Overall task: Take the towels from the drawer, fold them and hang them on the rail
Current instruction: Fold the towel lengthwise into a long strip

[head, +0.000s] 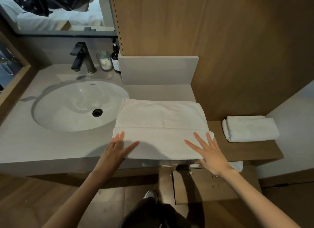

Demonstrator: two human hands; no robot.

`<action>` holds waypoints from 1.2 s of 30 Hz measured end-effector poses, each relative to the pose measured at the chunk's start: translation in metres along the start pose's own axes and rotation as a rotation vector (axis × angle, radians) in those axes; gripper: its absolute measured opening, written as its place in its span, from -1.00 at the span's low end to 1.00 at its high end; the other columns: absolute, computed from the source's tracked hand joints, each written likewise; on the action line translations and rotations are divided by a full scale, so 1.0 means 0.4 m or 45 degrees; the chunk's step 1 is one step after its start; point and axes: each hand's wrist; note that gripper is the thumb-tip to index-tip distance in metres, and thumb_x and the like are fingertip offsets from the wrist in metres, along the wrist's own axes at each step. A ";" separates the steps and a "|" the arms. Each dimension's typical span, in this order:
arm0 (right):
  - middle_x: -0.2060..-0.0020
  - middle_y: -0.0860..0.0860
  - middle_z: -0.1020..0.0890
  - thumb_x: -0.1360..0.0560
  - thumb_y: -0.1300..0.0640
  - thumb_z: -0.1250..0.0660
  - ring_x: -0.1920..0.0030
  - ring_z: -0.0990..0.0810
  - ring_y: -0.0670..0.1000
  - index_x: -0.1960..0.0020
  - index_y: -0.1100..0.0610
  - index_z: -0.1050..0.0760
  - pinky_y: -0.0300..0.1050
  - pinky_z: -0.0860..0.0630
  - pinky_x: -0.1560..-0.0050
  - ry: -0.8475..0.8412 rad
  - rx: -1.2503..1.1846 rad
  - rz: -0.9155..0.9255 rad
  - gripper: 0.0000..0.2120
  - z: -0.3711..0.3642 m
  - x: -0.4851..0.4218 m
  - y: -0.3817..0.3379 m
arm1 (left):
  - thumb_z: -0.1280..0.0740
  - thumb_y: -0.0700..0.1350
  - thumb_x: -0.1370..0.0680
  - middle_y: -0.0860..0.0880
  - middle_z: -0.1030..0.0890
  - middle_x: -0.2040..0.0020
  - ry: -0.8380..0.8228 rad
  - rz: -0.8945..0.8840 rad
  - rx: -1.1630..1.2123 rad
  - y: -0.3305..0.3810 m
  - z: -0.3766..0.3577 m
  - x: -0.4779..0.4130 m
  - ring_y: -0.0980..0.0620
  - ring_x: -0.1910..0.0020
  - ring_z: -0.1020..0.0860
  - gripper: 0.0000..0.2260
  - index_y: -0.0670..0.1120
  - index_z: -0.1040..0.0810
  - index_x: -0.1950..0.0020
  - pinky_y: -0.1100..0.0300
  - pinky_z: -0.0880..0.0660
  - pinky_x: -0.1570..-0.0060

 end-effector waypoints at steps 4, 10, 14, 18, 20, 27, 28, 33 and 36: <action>-0.52 -0.28 0.07 -0.60 0.22 -0.18 -0.53 0.23 0.00 -0.44 -0.46 0.01 0.04 0.05 -0.53 0.009 -0.256 0.010 -0.29 0.023 0.020 0.023 | -0.42 -0.30 -0.48 -0.15 -0.38 -0.44 0.036 0.104 0.165 -0.029 0.033 0.023 -0.14 -0.38 -0.40 -0.39 0.14 -0.38 -0.43 -0.07 -0.41 -0.29; -0.08 -0.11 -0.63 -0.59 0.12 -0.27 -0.08 -0.59 -0.07 -0.24 -0.11 -0.50 -0.15 -0.54 -0.05 0.413 -0.713 -0.158 -0.74 0.086 0.008 0.062 | -0.31 -0.05 -0.58 0.16 -0.64 0.02 0.120 0.476 0.695 -0.034 0.126 -0.010 0.17 0.05 -0.58 -0.88 0.18 -0.56 -0.02 0.32 -0.49 0.06; 0.12 -0.13 -0.60 -0.52 0.12 -0.39 0.09 -0.56 -0.15 -0.13 0.05 -0.53 -0.30 -0.49 0.14 0.714 -1.039 -0.347 -0.81 0.131 -0.033 0.052 | -0.38 -0.03 -0.53 0.02 -0.60 0.26 0.335 0.748 0.899 -0.045 0.150 -0.073 0.08 0.25 -0.55 -0.90 -0.03 -0.54 0.11 0.19 -0.46 0.24; 0.15 -0.17 -0.55 -0.48 0.12 -0.44 0.13 -0.53 -0.14 -0.06 0.07 -0.48 -0.23 -0.50 0.15 0.841 -1.340 -0.566 -0.80 0.167 -0.109 0.049 | -0.37 -0.03 -0.54 -0.09 -0.42 0.39 0.472 0.926 1.028 -0.063 0.151 -0.159 0.02 0.38 -0.35 -0.67 -0.17 -0.37 0.30 0.14 -0.27 0.34; 0.13 -0.10 -0.57 -0.48 0.09 -0.45 0.10 -0.54 -0.10 -0.08 0.11 -0.50 -0.15 -0.53 0.10 0.864 -1.431 -0.649 -0.77 0.169 -0.156 0.061 | -0.35 -0.01 -0.56 -0.12 -0.43 0.33 0.514 0.976 1.081 -0.078 0.141 -0.206 -0.04 0.32 -0.37 -0.68 -0.19 -0.38 0.25 0.10 -0.29 0.29; 0.10 -0.08 -0.54 -0.60 -0.02 -0.24 0.08 -0.51 -0.07 -0.10 0.06 -0.40 -0.13 -0.47 0.09 0.775 -1.333 -0.689 -0.83 0.148 -0.301 0.091 | -0.20 0.09 -0.62 -0.11 -0.55 -0.02 0.426 1.071 0.938 -0.124 0.098 -0.323 -0.18 -0.03 -0.50 -0.71 -0.09 -0.44 -0.18 0.08 -0.34 0.02; 0.11 -0.10 -0.53 -0.62 -0.03 -0.20 0.07 -0.51 -0.07 -0.11 0.04 -0.37 -0.07 -0.50 0.05 0.742 -1.281 -0.693 -0.84 0.141 -0.315 0.095 | -0.18 0.11 -0.62 -0.14 -0.56 -0.08 0.385 1.100 0.897 -0.133 0.091 -0.334 -0.20 -0.07 -0.51 -0.67 -0.07 -0.43 -0.24 0.04 -0.35 -0.01; 0.18 0.02 -0.54 -0.64 -0.12 -0.03 0.15 -0.55 0.09 -0.10 0.04 -0.27 0.08 -0.55 0.16 0.583 -0.926 -0.766 -0.77 0.110 -0.345 0.105 | -0.06 0.19 -0.62 -0.17 -0.63 -0.01 0.259 1.068 0.656 -0.160 0.068 -0.364 -0.27 0.03 -0.56 -0.68 0.00 -0.39 -0.17 -0.05 -0.46 0.04; 0.21 0.01 -0.48 -0.64 -0.13 0.00 0.17 -0.51 0.11 -0.12 0.07 -0.27 0.06 -0.52 0.17 0.541 -0.825 -0.814 -0.72 0.095 -0.354 0.106 | -0.04 0.20 -0.62 -0.20 -0.62 0.04 0.226 1.077 0.601 -0.170 0.055 -0.373 -0.28 0.05 -0.56 -0.68 0.00 -0.39 -0.14 -0.07 -0.46 0.05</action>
Point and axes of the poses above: each hand's wrist, its own x-axis away from the middle knuckle, its own z-axis out of the back of the hand, y = z × x
